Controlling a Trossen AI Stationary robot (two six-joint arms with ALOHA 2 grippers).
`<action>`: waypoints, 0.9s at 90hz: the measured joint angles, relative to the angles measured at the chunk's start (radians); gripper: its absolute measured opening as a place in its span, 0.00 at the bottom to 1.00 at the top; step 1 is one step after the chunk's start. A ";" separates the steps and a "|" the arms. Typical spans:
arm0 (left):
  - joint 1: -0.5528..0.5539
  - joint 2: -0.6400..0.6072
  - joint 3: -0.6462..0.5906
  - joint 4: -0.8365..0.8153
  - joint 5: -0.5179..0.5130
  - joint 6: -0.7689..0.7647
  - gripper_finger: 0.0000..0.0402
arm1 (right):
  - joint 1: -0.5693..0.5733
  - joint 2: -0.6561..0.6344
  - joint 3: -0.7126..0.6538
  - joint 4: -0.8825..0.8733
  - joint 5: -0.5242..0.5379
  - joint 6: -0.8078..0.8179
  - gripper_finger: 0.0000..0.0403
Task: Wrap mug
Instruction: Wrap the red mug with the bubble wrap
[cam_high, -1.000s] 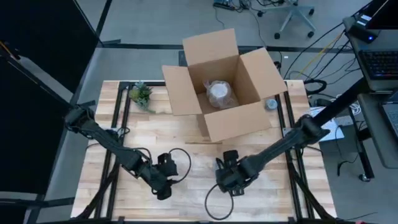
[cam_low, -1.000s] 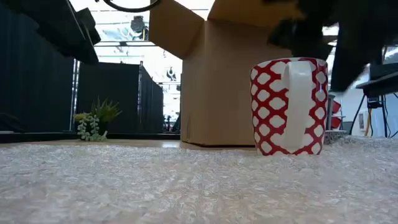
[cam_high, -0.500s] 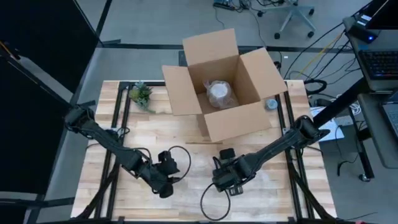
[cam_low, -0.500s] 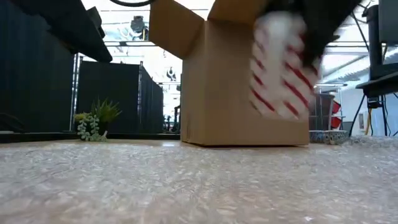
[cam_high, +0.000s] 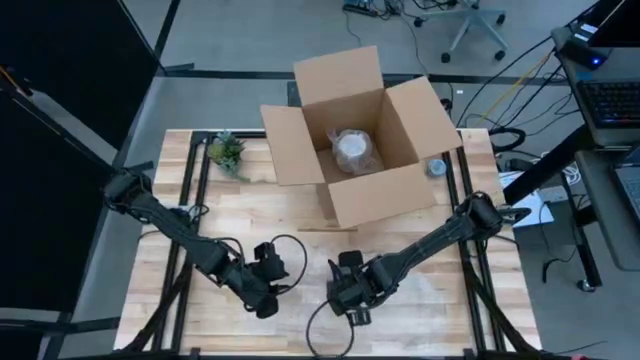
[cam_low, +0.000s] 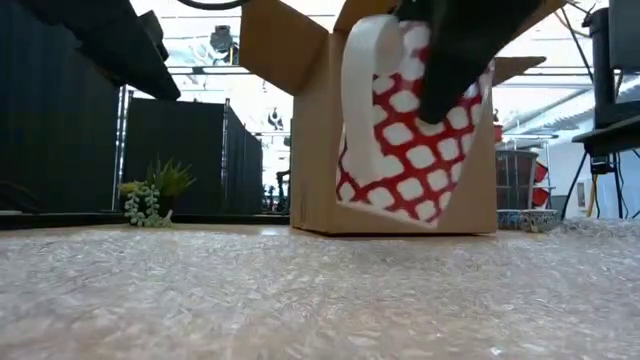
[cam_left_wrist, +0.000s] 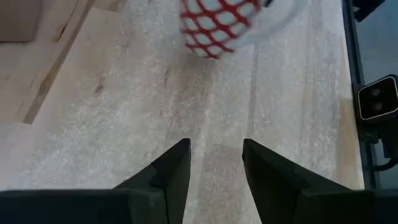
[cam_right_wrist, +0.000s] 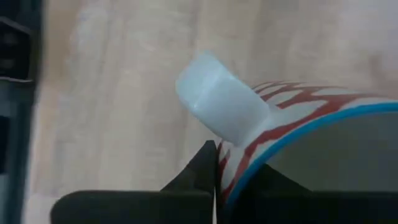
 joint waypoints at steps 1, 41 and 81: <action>0.000 0.000 0.000 0.000 0.000 0.000 0.33 | 0.000 0.001 0.000 0.000 -0.005 0.000 0.01; 0.000 0.000 0.000 0.000 0.001 -0.002 0.33 | -0.003 0.048 0.000 0.027 -0.009 -0.052 0.10; -0.001 0.000 0.000 0.000 0.006 -0.008 0.33 | -0.007 0.046 0.000 0.060 -0.015 -0.013 0.45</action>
